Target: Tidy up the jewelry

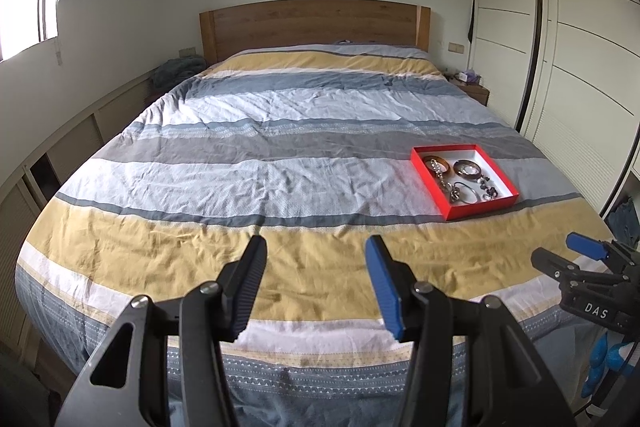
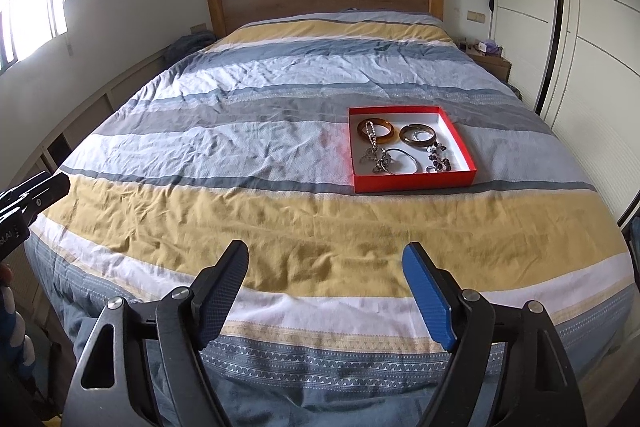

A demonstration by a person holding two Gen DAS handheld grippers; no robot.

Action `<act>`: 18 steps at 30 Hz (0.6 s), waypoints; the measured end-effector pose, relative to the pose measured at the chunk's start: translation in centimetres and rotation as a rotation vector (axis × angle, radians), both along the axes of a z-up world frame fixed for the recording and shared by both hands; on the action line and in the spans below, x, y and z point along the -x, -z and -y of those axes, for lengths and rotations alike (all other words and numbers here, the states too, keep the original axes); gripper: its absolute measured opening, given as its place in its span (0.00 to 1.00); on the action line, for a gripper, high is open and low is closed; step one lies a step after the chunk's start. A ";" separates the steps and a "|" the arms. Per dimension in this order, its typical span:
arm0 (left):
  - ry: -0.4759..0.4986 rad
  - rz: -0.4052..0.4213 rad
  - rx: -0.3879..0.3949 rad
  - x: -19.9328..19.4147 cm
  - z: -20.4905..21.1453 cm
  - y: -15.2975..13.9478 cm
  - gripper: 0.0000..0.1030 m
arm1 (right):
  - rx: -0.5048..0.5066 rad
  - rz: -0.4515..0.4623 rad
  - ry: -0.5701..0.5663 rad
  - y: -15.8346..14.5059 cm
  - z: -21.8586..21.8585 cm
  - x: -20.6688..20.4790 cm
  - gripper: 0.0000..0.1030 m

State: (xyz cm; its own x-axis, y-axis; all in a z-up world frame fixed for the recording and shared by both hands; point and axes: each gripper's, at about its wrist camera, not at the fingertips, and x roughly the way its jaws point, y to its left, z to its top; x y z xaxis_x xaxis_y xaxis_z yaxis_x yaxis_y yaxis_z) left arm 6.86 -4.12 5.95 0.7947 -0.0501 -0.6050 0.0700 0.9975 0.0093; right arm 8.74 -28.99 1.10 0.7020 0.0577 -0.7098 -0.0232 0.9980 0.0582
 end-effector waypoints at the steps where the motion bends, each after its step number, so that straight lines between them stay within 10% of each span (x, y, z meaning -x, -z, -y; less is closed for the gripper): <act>1: 0.001 -0.001 -0.001 0.0 0.0 0.1 0.48 | 0.000 -0.002 0.000 0.1 0.0 0.0 0.76; 18: 0.012 -0.014 0.018 0.0 -0.2 1.0 0.48 | 0.008 -0.025 -0.008 0.9 0.0 0.0 0.76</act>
State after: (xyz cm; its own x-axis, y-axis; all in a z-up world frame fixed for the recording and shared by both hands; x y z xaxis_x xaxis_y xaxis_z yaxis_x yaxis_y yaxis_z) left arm 6.85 -3.91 4.92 0.7857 -0.0711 -0.6146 0.0824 0.9966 -0.0100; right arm 8.78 -28.97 0.24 0.6835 0.0572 -0.7277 -0.0295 0.9983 0.0508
